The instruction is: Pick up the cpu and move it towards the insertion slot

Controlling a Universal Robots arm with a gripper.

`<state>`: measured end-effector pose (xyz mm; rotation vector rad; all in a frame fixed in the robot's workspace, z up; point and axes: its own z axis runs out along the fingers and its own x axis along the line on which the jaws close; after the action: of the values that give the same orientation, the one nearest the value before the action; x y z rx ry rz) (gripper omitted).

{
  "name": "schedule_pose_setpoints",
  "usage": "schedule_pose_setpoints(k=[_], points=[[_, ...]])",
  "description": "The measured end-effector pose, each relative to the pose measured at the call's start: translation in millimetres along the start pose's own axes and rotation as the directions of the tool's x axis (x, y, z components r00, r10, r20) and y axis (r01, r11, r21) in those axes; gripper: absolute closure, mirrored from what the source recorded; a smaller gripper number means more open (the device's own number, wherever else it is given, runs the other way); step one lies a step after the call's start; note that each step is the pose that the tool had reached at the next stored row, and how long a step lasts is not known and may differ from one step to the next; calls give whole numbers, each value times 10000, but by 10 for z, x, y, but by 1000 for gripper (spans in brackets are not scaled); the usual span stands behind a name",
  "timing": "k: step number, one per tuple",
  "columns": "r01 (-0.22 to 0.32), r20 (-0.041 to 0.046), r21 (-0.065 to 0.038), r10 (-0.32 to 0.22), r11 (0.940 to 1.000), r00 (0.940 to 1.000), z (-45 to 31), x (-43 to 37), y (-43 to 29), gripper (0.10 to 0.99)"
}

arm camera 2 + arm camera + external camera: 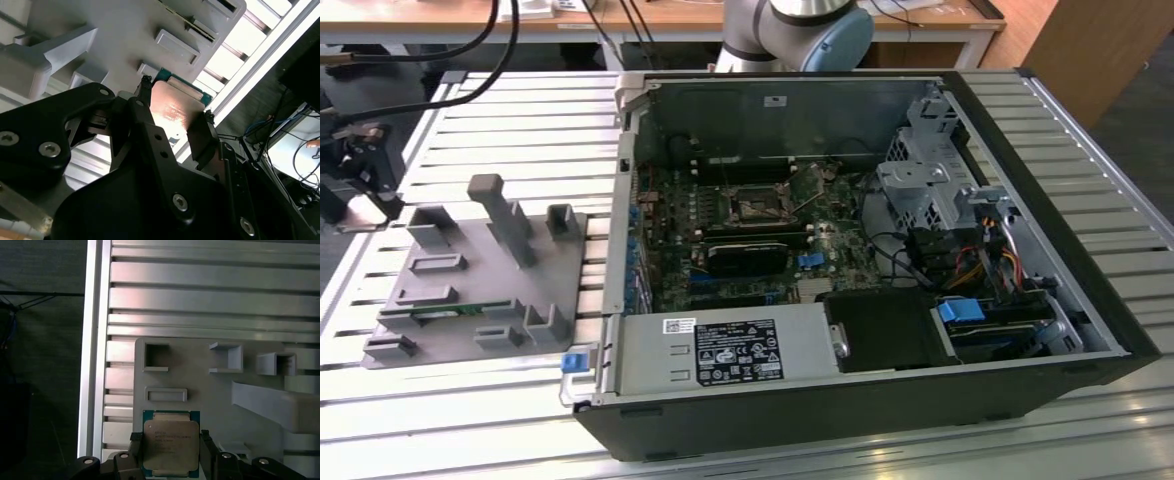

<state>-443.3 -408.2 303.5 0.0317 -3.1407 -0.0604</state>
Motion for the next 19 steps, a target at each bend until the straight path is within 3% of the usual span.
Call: schedule_pose_setpoints(k=[7,19], points=[[0,0,0,0,10000,10000,-79,0,3,549],[0,0,1,0,10000,10000,-84,-76,2,549]])
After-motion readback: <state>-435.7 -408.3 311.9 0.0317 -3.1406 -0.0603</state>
